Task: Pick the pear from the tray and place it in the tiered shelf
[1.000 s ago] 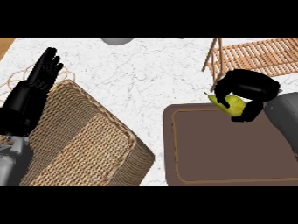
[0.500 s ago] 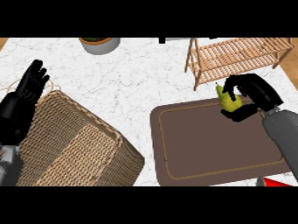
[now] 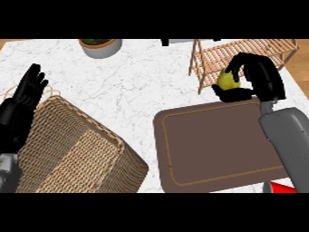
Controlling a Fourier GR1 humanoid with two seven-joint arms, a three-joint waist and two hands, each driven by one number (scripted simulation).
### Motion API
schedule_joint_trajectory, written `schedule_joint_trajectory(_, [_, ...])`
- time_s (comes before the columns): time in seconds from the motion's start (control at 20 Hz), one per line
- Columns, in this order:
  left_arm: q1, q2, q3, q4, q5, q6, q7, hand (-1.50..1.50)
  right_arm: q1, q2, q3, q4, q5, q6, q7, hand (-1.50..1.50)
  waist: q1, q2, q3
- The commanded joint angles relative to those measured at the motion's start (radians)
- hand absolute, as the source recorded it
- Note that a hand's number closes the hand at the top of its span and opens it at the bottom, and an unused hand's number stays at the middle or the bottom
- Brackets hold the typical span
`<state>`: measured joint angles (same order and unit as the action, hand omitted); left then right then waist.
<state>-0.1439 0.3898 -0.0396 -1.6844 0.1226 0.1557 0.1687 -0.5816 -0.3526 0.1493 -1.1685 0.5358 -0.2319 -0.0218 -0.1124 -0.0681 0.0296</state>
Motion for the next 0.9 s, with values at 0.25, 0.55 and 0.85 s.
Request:
schedule_joint_trajectory(0.25, [0.071, -0.008, -0.010, 0.007, 0.051, -0.036, 0.027, 0.00, -0.104, 0.011, 0.004, -0.349, 0.088, 0.050, 0.489, 1.50, 0.050, 0.027, -0.036])
schedule_joint_trajectory(0.55, [0.081, -0.027, -0.045, 0.021, 0.053, -0.063, -0.021, 0.00, -0.145, 0.030, -0.001, -0.528, 0.106, 0.127, 0.714, 1.50, 0.090, 0.051, -0.033])
schedule_joint_trajectory(0.85, [0.008, -0.021, -0.053, 0.034, 0.064, -0.070, -0.001, 0.00, -0.232, 0.243, -0.192, -0.553, -0.150, -0.052, 0.714, 1.50, 0.140, 0.070, -0.027])
